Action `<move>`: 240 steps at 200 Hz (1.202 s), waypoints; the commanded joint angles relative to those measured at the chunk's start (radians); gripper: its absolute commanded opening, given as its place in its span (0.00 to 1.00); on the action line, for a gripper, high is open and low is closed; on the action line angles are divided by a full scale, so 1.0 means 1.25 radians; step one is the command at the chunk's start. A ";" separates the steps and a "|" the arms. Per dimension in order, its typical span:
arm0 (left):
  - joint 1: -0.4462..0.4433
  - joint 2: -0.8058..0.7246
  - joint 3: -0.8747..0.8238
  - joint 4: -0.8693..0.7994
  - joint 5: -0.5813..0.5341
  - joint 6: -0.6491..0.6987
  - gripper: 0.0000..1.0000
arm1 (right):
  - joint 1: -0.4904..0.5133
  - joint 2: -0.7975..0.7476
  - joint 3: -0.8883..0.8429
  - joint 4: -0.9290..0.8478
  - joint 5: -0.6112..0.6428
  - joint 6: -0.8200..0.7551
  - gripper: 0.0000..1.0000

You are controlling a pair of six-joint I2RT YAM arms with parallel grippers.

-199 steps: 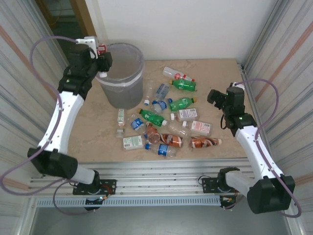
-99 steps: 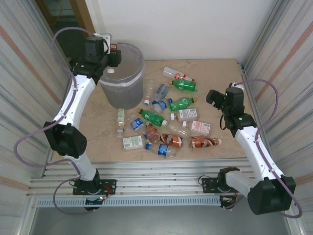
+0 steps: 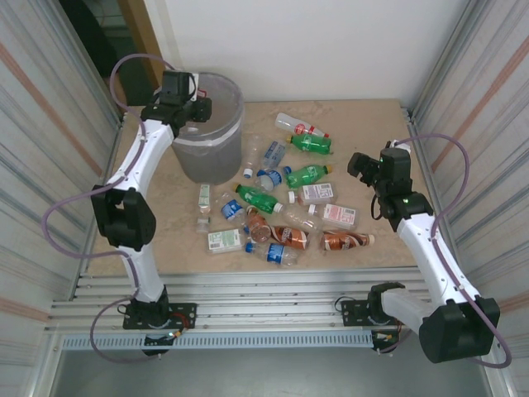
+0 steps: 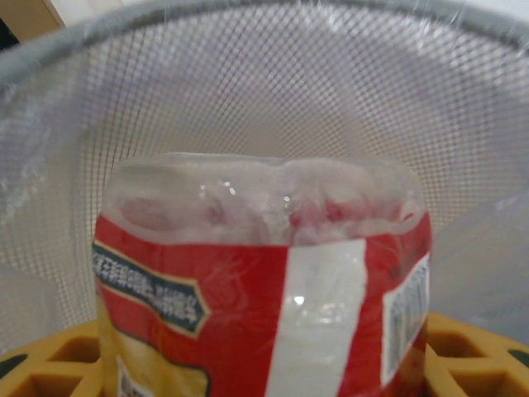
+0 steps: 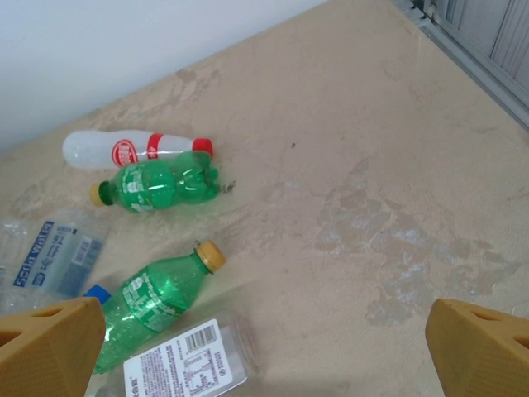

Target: Put the plastic bottles in the bin

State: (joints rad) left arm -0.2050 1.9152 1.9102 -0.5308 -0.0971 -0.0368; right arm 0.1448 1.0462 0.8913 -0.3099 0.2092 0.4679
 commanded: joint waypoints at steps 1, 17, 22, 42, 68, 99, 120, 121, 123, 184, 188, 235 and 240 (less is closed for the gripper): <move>-0.001 0.009 0.040 -0.020 -0.014 0.011 0.59 | 0.005 -0.004 0.024 -0.014 0.006 0.019 0.98; -0.002 0.017 0.052 -0.031 -0.016 0.007 0.66 | 0.005 -0.001 0.023 -0.014 0.005 0.020 0.98; -0.002 0.017 0.056 -0.034 -0.015 0.006 0.68 | 0.005 -0.001 0.023 -0.014 0.007 0.018 0.98; -0.001 0.011 0.077 -0.044 -0.010 -0.002 0.80 | 0.005 -0.001 0.025 -0.015 0.007 0.018 0.98; -0.009 -0.018 0.088 -0.045 -0.010 -0.005 0.86 | 0.005 -0.001 0.020 -0.012 0.007 0.018 0.98; -0.029 -0.073 0.093 -0.050 -0.012 -0.001 0.90 | 0.005 0.001 0.017 -0.010 0.006 0.020 0.98; -0.050 -0.125 0.080 -0.050 -0.019 0.006 0.93 | 0.005 0.001 0.017 -0.009 0.008 0.023 0.98; -0.052 -0.127 0.079 -0.050 -0.019 0.006 0.93 | 0.005 0.001 0.017 -0.009 0.008 0.022 0.98; -0.054 -0.134 0.077 -0.050 -0.020 0.007 0.93 | 0.005 0.001 0.017 -0.010 0.009 0.022 0.98; -0.157 -0.378 -0.155 0.014 -0.088 0.027 0.99 | 0.005 0.001 0.019 -0.018 0.032 0.029 0.98; -0.166 -0.399 -0.181 0.020 -0.097 0.024 0.99 | 0.004 0.001 0.019 -0.021 0.035 0.028 0.98; -0.202 -0.637 -0.532 0.071 -0.154 -0.088 0.99 | 0.004 0.001 0.020 -0.025 0.056 0.027 0.98; -0.201 -0.658 -0.566 0.070 -0.160 -0.103 0.99 | 0.005 0.001 0.019 -0.025 0.056 0.027 0.98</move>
State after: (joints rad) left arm -0.4583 1.1923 1.3682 -0.4648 -0.2283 -0.0669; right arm 0.1448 1.0466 0.8913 -0.3256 0.2459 0.4854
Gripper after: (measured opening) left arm 0.987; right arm 0.978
